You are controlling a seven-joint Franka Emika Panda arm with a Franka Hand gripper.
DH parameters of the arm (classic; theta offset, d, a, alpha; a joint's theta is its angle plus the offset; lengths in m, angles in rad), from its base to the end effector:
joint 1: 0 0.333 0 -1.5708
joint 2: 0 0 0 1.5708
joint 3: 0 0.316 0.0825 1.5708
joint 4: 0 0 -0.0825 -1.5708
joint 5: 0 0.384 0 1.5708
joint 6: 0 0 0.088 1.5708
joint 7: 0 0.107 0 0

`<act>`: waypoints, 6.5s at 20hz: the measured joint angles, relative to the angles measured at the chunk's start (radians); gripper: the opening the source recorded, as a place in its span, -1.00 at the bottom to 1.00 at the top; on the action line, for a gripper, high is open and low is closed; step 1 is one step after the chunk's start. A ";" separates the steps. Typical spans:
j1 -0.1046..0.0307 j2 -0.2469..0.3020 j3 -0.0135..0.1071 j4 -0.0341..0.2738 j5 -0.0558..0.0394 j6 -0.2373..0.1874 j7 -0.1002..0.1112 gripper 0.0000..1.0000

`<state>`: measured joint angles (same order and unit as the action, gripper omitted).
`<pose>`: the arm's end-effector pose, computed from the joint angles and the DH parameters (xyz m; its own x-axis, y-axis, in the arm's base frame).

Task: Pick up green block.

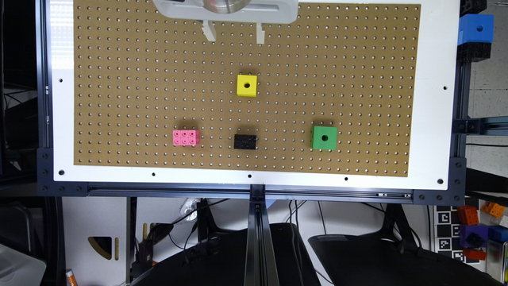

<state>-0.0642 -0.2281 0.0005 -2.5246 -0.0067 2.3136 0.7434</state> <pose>0.4398 -0.0282 0.3609 0.6947 -0.7191 0.0160 -0.7191 -0.6948 -0.0078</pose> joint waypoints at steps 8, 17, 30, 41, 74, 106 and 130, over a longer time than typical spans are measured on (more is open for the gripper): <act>0.007 0.000 0.028 0.005 0.0103 0.000 0.010 1.00; 0.013 0.093 0.113 0.114 0.0196 0.001 0.078 1.00; 0.019 0.316 0.253 0.349 0.0188 0.001 0.220 1.00; 0.038 0.428 0.320 0.481 0.0016 0.000 0.308 1.00; 0.046 0.671 0.317 0.568 -0.0637 0.132 0.337 1.00; 0.077 0.866 0.301 0.700 -0.1018 0.193 0.352 1.00; 0.089 0.909 0.277 0.715 -0.1282 0.190 0.361 -1.00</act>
<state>0.0250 0.6806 0.2780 -1.8100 -0.1349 2.5040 1.1042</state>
